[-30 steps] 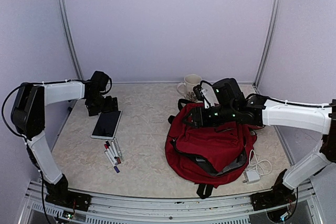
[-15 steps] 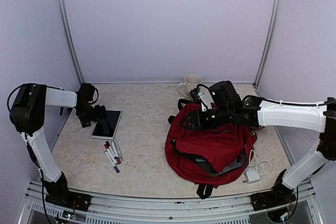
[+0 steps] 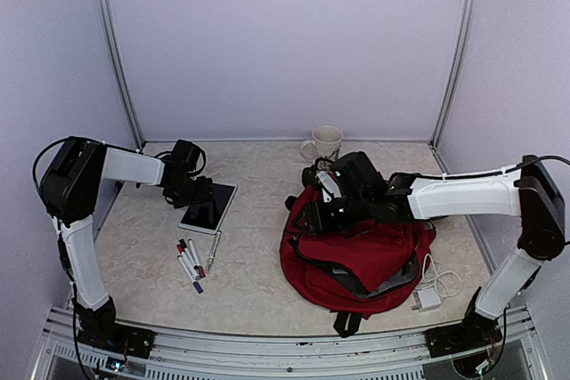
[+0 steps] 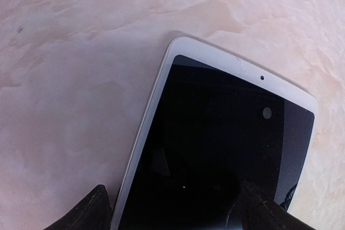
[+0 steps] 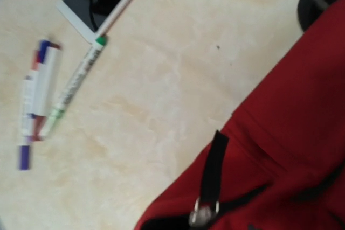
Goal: Pack the student bag
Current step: Move the pen to the corner of the board.
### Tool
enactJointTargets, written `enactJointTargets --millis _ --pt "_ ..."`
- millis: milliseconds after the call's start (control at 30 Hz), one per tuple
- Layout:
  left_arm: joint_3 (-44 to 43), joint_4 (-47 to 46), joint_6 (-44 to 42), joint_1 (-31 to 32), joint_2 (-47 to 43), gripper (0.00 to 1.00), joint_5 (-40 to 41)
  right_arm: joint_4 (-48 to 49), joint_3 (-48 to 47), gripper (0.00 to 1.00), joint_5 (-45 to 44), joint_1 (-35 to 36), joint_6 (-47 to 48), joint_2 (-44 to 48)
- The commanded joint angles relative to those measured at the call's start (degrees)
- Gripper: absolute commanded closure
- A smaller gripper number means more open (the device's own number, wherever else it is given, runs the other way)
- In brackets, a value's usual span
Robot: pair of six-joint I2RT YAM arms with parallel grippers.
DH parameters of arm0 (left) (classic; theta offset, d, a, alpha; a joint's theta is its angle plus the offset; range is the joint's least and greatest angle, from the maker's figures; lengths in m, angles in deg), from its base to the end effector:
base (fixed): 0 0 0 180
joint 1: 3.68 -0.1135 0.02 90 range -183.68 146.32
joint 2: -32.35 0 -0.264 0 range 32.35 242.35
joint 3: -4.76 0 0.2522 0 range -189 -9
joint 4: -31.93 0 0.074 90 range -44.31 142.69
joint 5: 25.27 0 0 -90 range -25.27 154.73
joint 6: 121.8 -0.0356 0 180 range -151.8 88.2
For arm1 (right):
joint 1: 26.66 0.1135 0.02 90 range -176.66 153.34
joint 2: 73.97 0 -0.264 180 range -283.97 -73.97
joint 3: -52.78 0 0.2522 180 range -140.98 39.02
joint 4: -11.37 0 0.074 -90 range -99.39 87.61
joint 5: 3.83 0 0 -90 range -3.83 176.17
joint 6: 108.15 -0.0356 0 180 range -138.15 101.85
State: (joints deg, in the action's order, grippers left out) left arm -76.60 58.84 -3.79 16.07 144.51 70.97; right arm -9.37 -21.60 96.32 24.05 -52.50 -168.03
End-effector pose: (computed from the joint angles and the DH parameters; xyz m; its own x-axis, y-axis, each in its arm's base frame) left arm 0.3727 -0.1297 0.1364 -0.8345 -0.1964 -0.5148 -0.1253 0.9775 -0.1698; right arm 0.2226 0.2820 0.2212 -0.8168 -0.1212 -0.5641 -0.4674 0.7121 0.5239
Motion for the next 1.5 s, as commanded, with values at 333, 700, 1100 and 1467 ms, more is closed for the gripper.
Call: enactJointTargets --millis 333,700,1100,1467 --pt "-2.6 2.5 2.6 12.9 7.5 0.20 -8.4 0.5 -17.4 0.45 -7.0 3.0 -0.5 -20.6" --pt "8.4 -2.1 6.6 17.8 -0.5 0.21 -8.9 0.8 -21.0 0.47 -4.9 0.2 -3.6 -27.0" --pt "13.4 -3.0 8.3 23.1 -7.6 0.21 -10.7 -2.0 -25.9 0.51 -4.4 -0.9 -2.4 -32.3" --pt "3.3 2.8 2.3 13.0 -4.2 0.18 -8.1 -6.0 -32.3 0.52 -7.5 -1.9 -0.9 -37.0"
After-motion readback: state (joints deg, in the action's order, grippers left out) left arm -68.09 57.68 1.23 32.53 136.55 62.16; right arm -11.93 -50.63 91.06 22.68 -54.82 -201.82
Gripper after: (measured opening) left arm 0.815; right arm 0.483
